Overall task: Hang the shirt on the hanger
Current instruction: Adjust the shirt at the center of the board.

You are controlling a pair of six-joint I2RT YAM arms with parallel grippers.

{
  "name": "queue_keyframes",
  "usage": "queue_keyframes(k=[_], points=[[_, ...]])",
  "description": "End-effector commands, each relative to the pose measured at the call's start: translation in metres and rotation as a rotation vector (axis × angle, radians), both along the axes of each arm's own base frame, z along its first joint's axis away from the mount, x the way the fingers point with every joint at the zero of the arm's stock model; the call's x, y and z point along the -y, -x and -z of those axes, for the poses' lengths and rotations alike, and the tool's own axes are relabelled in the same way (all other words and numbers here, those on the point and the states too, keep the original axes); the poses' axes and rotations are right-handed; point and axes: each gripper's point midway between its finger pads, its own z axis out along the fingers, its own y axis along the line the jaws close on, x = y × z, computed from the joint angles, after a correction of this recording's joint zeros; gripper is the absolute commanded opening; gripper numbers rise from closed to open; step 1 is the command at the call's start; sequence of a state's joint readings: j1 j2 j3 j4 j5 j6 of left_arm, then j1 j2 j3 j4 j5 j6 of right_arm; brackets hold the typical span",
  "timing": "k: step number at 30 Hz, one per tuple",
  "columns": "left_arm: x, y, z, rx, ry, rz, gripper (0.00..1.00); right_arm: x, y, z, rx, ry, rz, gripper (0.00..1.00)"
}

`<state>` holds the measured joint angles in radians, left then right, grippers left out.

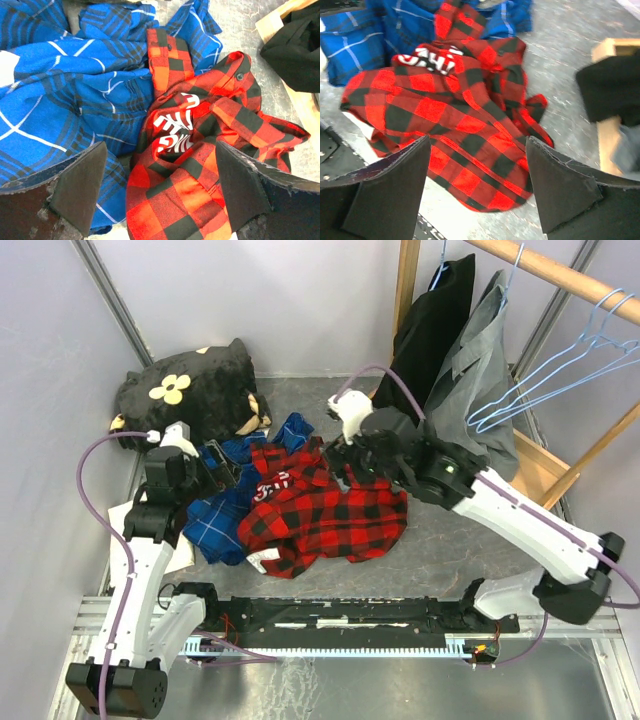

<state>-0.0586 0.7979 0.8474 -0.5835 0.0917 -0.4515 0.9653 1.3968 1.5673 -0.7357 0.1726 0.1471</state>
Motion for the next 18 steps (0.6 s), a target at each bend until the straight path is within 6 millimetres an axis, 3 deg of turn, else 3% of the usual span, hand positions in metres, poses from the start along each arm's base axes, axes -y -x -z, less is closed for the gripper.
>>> queue_keyframes(k=[1, 5, 8, 11, 15, 18], points=[[0.012, -0.007, -0.004, 0.047, 0.034, 0.059, 0.95, 0.052, -0.002, 0.0, 0.053, 0.045, 0.182, 0.84], [0.013, -0.007, 0.007, 0.02, 0.027, 0.07, 0.95, 0.036, 0.023, 0.03, -0.038, 0.038, 0.019, 0.84], [0.011, -0.008, 0.012, 0.001, 0.023, 0.058, 0.95, 0.02, 0.029, 0.04, -0.066, 0.022, -0.06, 0.84], [0.009, -0.008, 0.011, -0.003, 0.023, 0.042, 0.95, 0.016, 0.016, 0.05, -0.047, 0.068, -0.038, 0.85], [0.006, -0.005, 0.004, 0.013, 0.01, 0.033, 0.95, 0.024, -0.016, 0.062, 0.031, 0.194, 0.054, 0.9], [0.006, -0.003, 0.0, 0.03, 0.004, 0.038, 0.95, 0.023, -0.035, 0.078, 0.014, 0.277, 0.025, 0.93]])
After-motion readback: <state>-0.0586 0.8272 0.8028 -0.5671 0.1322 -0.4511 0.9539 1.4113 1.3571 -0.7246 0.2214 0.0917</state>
